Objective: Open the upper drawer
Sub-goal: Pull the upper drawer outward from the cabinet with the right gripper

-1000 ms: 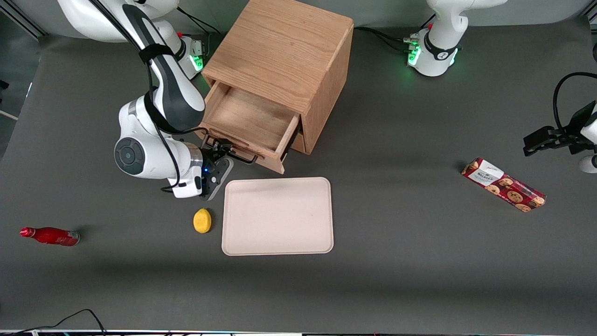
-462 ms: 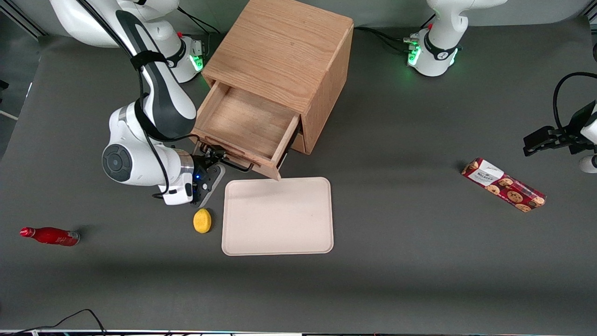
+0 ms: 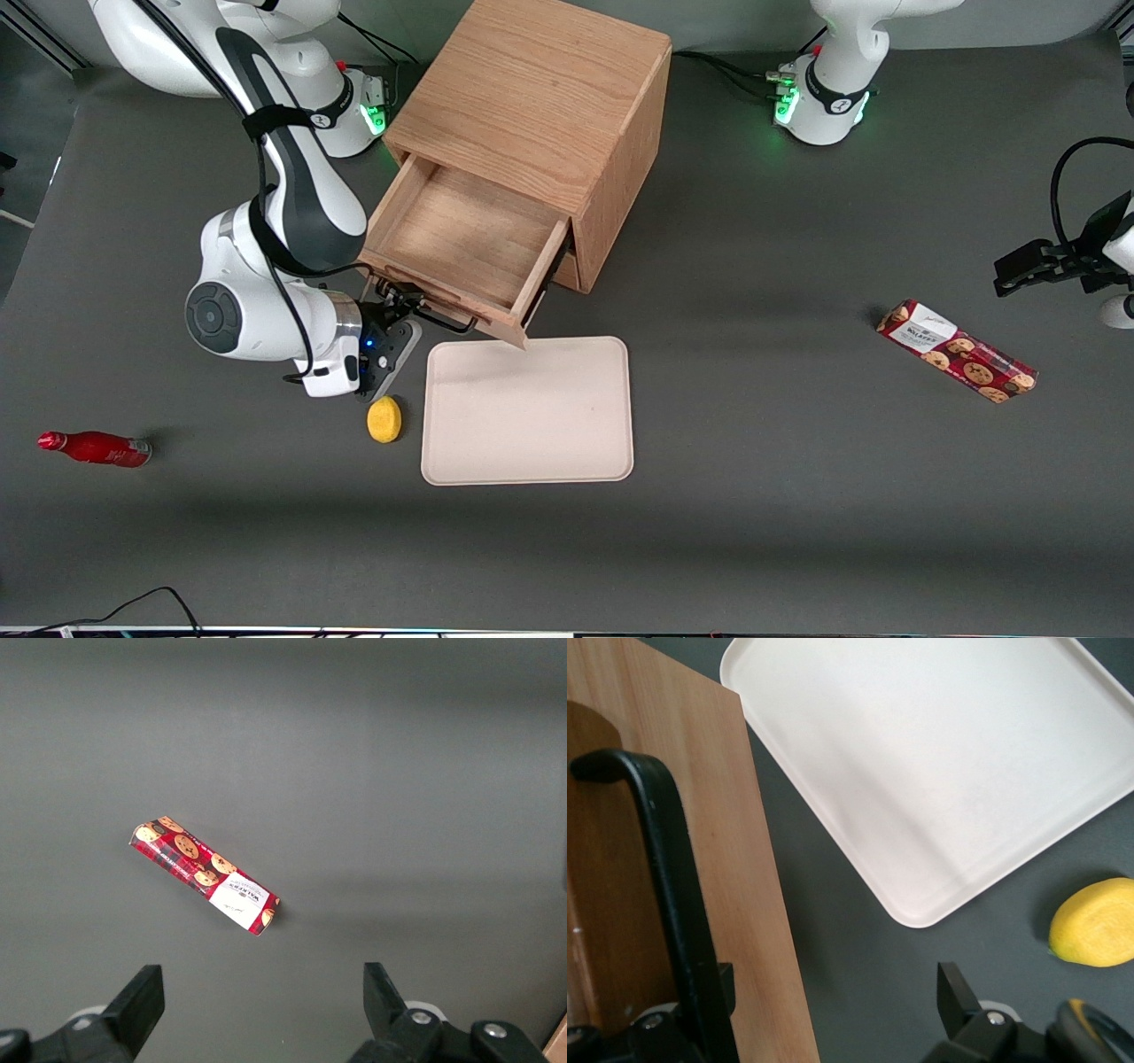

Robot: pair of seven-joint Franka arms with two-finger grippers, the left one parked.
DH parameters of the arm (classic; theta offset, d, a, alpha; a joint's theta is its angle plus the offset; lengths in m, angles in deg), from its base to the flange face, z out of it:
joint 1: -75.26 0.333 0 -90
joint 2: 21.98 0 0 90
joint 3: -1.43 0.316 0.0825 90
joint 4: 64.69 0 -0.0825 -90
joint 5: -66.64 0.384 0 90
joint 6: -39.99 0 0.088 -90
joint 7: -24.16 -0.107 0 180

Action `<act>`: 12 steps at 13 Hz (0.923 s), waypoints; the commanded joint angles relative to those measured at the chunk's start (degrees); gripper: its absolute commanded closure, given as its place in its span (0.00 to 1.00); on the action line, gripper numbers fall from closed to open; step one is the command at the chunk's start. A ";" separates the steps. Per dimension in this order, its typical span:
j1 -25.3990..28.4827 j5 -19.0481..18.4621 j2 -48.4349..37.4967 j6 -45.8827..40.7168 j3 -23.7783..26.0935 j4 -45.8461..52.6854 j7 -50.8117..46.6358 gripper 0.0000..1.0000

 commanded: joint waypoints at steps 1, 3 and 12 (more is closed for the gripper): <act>-2.51 -0.79 1.79 -0.47 1.60 2.19 1.70 0.00; -3.65 -0.79 1.97 -0.47 2.48 2.28 1.70 0.00; -7.27 -1.67 1.80 -0.64 6.79 2.19 1.00 0.00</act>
